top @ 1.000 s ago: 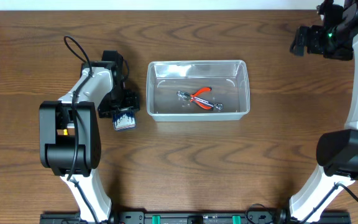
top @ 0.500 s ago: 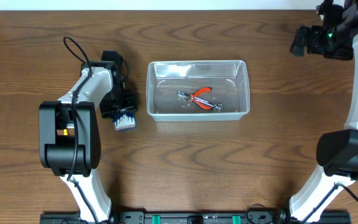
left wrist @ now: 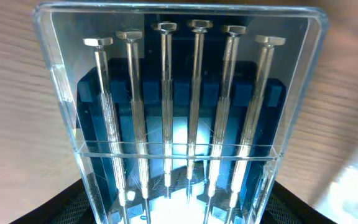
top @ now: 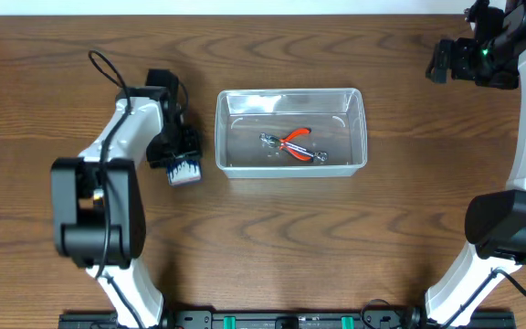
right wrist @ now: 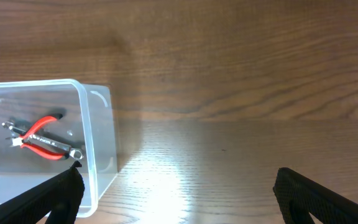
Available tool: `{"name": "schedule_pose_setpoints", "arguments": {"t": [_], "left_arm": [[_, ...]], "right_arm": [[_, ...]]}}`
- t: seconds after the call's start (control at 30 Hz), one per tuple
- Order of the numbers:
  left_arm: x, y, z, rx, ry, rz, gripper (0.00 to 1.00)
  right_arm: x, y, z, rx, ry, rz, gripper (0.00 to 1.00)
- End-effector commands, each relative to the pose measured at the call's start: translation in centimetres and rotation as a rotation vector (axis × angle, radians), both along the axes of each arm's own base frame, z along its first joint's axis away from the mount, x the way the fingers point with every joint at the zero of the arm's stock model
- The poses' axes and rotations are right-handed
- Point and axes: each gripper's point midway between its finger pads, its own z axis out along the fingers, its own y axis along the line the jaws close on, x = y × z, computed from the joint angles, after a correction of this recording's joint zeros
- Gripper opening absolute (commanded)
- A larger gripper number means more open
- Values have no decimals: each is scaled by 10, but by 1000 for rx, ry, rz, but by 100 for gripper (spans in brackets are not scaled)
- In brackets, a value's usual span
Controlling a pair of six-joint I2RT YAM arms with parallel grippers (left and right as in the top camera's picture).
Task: Pack container
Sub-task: 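Lower left gripper onto the blue screwdriver set case and grasp it, then lift the case with left gripper and place it into the container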
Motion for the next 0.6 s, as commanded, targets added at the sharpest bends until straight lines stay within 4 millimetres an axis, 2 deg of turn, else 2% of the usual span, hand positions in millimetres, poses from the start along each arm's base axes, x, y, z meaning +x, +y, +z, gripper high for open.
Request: {"name": "schedule_pose_setpoints", "arguments": {"t": [0.0,0.07,0.2,0.33,0.43,0.5,0.57], "left_arm": [[18,2,52,14,-157,-1,36],[20,3,74,20,-217,2,31],[20,0,119,6,-340,13,31],[19,-23,171,-39,-483,-67,28],[19,-52,216,-38,-611,-230,27],[18,-80,243,-32,-688,-383,22],[14,-108,261,-18,-743,-553,15]], "right_arm": [[0,4,0,4,-2,20,99],[0,4,0,4,-2,20,99],[0,4,0,4,-2,20,99],[0,4,0,4,0,20,99],[-1,4,0,4,1,20,99],[-1,4,0,4,1,20,99],[-1,4,0,5,3,20,99]]}}
